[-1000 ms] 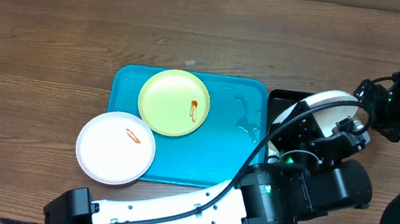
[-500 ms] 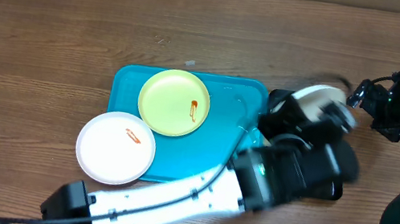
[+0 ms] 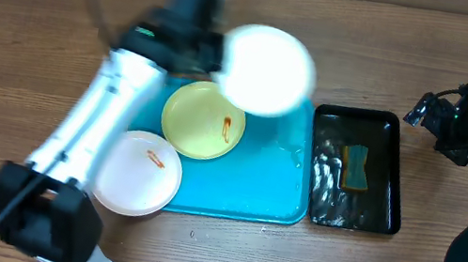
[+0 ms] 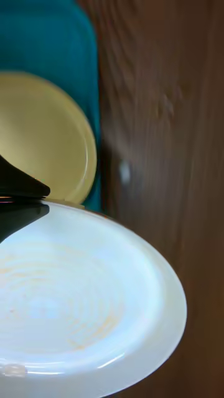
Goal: Clean dirty plates on tray and stack at the side
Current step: 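Swing the held white plate over the trays to the table's left side, then lower the white plate onto the table left of the blue tray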
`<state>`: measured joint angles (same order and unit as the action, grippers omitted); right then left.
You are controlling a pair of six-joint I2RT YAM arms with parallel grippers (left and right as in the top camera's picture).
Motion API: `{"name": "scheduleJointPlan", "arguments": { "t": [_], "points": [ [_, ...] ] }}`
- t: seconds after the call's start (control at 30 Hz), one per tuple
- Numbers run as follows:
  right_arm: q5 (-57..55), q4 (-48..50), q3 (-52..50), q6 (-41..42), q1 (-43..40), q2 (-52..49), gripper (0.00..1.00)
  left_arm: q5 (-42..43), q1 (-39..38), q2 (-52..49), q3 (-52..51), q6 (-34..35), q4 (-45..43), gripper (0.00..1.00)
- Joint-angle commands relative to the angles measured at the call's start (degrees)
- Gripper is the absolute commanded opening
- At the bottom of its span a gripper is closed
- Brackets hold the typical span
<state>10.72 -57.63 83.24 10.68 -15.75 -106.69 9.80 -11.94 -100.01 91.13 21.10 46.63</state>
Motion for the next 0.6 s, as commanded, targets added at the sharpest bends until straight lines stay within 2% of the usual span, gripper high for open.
{"name": "scheduleJointPlan", "arguments": {
  "t": [0.0,0.17,0.23,0.4,0.57],
  "points": [
    [0.5,0.3,1.6,0.0,-0.1,0.1,1.00,7.2,13.9,0.2,0.8,0.9,3.4,0.04],
    [0.5,0.3,1.6,0.0,-0.1,0.1,1.00,0.7,32.9,-0.2,-0.3,0.6,4.0,0.04],
    [0.5,0.3,1.6,0.0,-0.1,0.1,1.00,-2.5,37.6,-0.8,-1.0,0.8,3.8,0.04],
    [0.5,0.3,1.6,0.0,-0.1,0.1,1.00,-7.5,44.9,-4.3,-2.6,0.7,4.2,0.04],
    [0.5,0.3,1.6,0.0,-0.1,0.1,1.00,-9.4,48.1,-10.2,-3.5,0.7,3.9,0.04]
  ]
}}
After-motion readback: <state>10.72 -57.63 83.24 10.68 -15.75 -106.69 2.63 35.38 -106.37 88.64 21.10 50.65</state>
